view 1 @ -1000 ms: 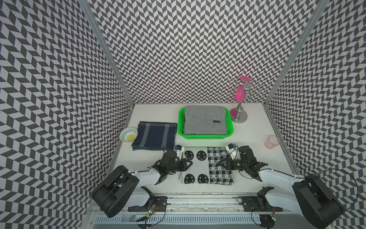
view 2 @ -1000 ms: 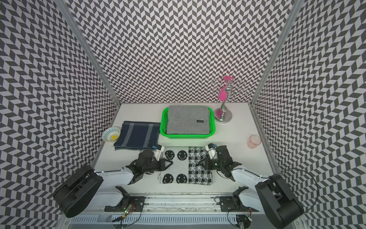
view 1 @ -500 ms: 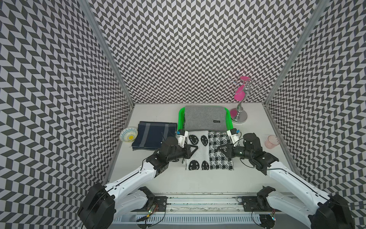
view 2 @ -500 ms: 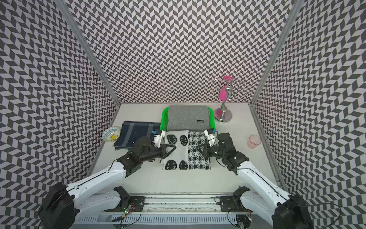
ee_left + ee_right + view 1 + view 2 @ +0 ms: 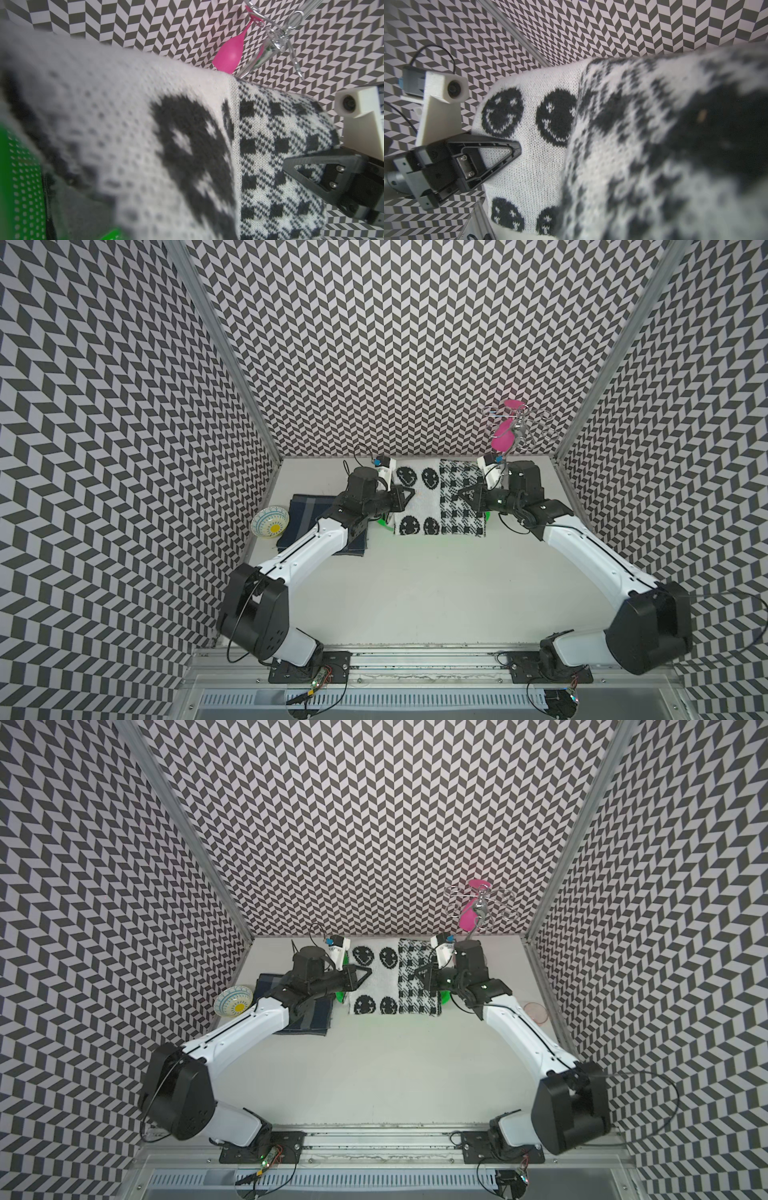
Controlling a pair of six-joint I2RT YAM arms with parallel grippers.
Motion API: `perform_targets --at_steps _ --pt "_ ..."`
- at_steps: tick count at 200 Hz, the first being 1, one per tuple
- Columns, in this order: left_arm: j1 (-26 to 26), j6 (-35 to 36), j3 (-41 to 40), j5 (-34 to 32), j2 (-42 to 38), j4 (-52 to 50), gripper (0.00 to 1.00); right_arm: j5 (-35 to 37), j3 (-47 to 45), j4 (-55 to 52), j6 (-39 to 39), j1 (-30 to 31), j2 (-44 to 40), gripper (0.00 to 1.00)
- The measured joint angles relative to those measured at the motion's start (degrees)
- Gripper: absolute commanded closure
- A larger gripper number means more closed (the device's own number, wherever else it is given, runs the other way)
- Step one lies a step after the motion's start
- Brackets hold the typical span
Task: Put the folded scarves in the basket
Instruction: Pick up the scarf at the center of the board, then place the scarf in the basket.
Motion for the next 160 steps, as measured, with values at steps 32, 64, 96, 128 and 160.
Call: perform_targets --at_steps 32,64,96,128,160 --pt "1.27 1.64 6.78 0.04 10.03 -0.70 1.00 0.07 8.09 -2.47 -2.93 -2.23 9.49 1.00" --pt "2.43 2.03 8.20 0.00 15.30 -0.46 1.00 1.16 11.34 -3.15 -5.68 -3.34 16.52 1.00" --pt "3.65 2.69 11.23 0.07 20.11 -0.50 1.00 1.84 14.27 -3.58 -7.41 -3.65 23.61 1.00" --pt "4.26 3.28 11.89 -0.02 23.02 -0.63 1.00 3.26 14.29 -3.43 -8.33 -3.89 25.62 1.00" --pt "4.55 3.28 11.96 -0.11 24.17 -0.66 0.97 4.83 14.32 -3.23 -9.25 -3.93 26.14 0.93"
